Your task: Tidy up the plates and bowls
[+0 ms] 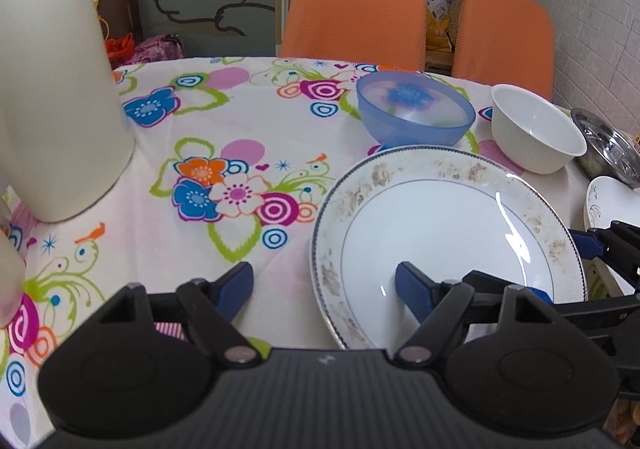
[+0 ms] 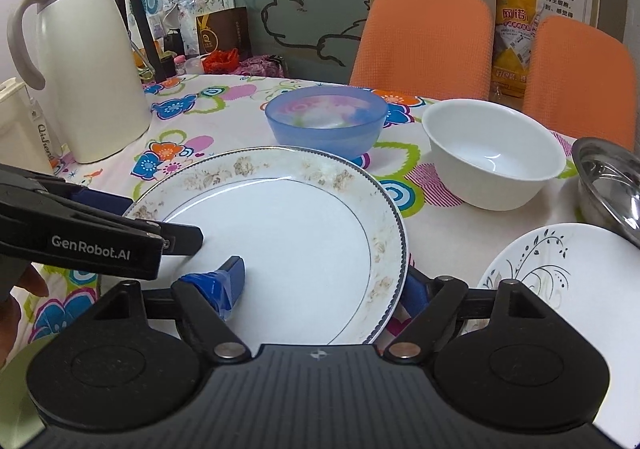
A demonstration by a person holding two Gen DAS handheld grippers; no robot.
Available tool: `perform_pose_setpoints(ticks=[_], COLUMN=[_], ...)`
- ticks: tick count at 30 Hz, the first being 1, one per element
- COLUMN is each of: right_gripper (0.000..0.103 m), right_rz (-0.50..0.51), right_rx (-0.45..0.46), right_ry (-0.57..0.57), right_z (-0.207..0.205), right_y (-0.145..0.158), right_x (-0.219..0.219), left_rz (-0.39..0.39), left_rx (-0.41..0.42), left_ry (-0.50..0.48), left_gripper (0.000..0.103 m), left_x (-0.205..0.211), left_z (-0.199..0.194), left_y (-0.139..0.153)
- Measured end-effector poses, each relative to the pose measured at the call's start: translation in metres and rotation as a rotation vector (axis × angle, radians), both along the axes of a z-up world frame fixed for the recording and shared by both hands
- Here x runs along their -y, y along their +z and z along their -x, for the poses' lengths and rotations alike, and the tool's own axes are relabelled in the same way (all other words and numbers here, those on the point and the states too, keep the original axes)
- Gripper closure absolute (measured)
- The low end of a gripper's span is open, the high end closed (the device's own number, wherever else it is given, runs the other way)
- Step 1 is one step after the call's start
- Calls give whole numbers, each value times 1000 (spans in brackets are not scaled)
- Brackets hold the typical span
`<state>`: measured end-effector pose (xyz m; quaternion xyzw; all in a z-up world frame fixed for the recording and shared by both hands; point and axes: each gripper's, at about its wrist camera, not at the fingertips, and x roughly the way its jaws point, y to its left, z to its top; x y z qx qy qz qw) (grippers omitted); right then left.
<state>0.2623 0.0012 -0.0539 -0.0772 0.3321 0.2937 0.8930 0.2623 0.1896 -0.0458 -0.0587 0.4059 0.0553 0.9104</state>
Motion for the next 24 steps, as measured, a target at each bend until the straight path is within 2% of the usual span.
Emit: perform_pose_setpoints(ticks=[3,7,9,13,18,22,24], right_gripper=[36,34,33,38,40,40,40], right_rz=[-1,-8,-8,-20,-98,-80,-106], right_rx=[24,47,44,53,3,65,62], right_ry=[17,20,6,27,12,11,6], right_z=[5,10,10,8,2,14,20], right_y=[-1,-3,-3,-3,3,16,23], right_x=[3,3,1,4,12,10,12], left_rz=[10,23,2,42,51,20,13], left_rx=[6,15,17,-3,0,37,51], left_ry=[-11,-52,-50,-17,-1,-8,-4], left_gripper=[28,53,54,66,69,69,69], left_x=[0,8,13,12,11,16,17], left_z=[2,4,4,2,0,13,23], left_y=[0,4,5,7,19,36,43])
